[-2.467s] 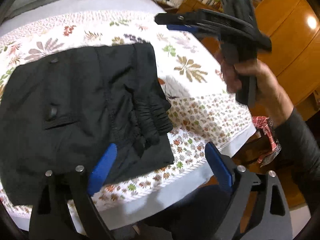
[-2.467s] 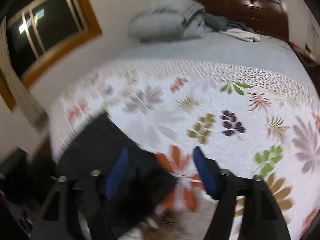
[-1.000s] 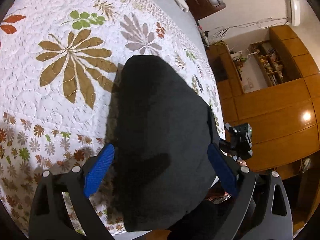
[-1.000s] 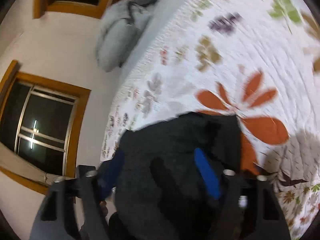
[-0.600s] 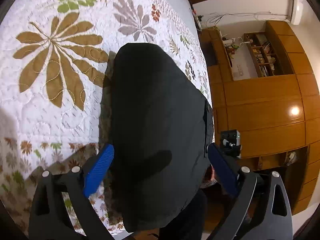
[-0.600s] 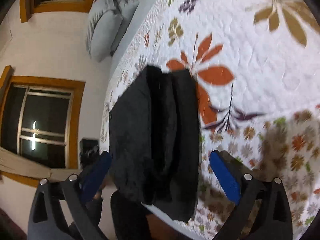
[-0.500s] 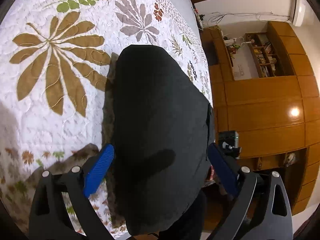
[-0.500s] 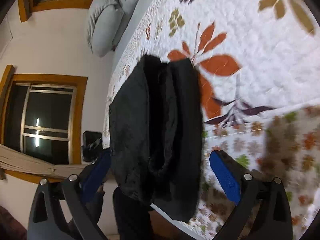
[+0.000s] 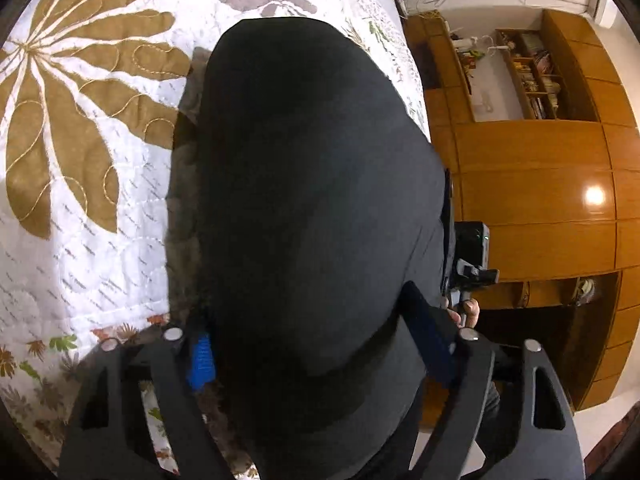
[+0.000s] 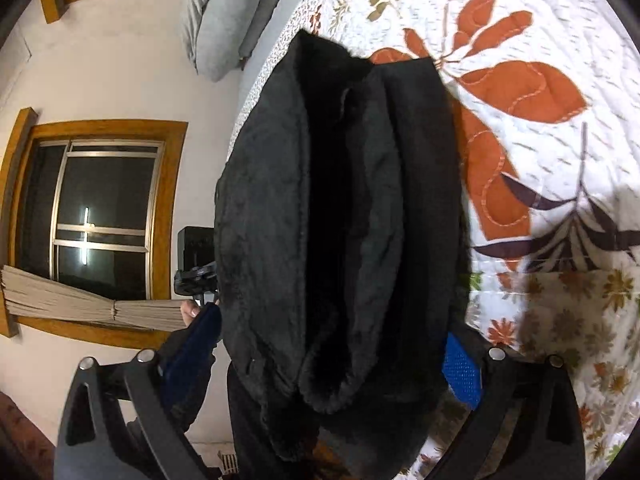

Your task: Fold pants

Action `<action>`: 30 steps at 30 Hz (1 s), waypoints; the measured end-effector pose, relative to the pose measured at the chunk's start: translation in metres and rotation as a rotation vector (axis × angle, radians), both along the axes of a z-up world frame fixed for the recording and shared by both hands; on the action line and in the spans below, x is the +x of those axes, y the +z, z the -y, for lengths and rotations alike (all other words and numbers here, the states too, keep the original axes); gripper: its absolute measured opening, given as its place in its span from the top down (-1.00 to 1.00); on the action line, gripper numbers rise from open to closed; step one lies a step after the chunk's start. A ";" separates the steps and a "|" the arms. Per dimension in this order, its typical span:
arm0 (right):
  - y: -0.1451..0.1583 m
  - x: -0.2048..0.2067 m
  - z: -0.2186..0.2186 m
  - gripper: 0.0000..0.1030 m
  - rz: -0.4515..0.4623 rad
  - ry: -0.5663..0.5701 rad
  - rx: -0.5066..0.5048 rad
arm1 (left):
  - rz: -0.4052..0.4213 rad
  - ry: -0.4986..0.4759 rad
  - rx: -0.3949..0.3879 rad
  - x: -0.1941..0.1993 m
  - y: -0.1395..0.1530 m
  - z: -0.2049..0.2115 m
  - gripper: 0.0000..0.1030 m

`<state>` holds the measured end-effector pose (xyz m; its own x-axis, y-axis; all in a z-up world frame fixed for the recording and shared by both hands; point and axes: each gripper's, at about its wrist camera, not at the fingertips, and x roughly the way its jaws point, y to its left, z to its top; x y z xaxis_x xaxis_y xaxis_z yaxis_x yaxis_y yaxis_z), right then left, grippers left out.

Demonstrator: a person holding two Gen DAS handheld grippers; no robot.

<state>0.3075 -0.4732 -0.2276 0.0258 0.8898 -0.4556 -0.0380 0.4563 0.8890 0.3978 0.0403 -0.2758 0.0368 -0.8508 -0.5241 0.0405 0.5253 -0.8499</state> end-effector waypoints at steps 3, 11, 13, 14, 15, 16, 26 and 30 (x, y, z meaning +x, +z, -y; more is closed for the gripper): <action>0.004 0.001 -0.011 -0.78 0.023 0.012 0.006 | -0.001 0.021 -0.012 -0.001 -0.001 -0.002 -0.24; 0.018 0.000 -0.016 0.02 0.055 -0.003 0.018 | 0.053 0.052 -0.033 -0.003 0.012 -0.006 0.32; 0.024 -0.001 -0.017 0.05 0.066 -0.007 0.026 | 0.063 0.057 -0.035 -0.003 0.017 -0.007 0.37; 0.028 -0.002 -0.023 0.06 0.073 -0.005 0.032 | 0.072 0.056 -0.035 -0.002 0.021 -0.006 0.38; 0.032 -0.002 -0.024 0.07 0.079 -0.005 0.036 | 0.078 0.055 -0.036 -0.002 0.024 -0.007 0.40; 0.036 0.000 -0.026 0.07 0.086 -0.002 0.039 | 0.086 0.056 -0.038 -0.001 0.027 -0.007 0.40; 0.071 0.058 -0.083 0.08 0.155 0.063 0.034 | 0.159 0.110 -0.003 0.038 0.064 -0.047 0.41; 0.085 0.103 -0.119 0.08 0.195 0.091 0.028 | 0.181 0.138 0.024 0.073 0.080 -0.076 0.41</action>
<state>0.4108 -0.3539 -0.1427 0.0302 0.9048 -0.4248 -0.2508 0.4182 0.8730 0.4705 0.1161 -0.1960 0.2474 -0.8185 -0.5186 0.1180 0.5567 -0.8223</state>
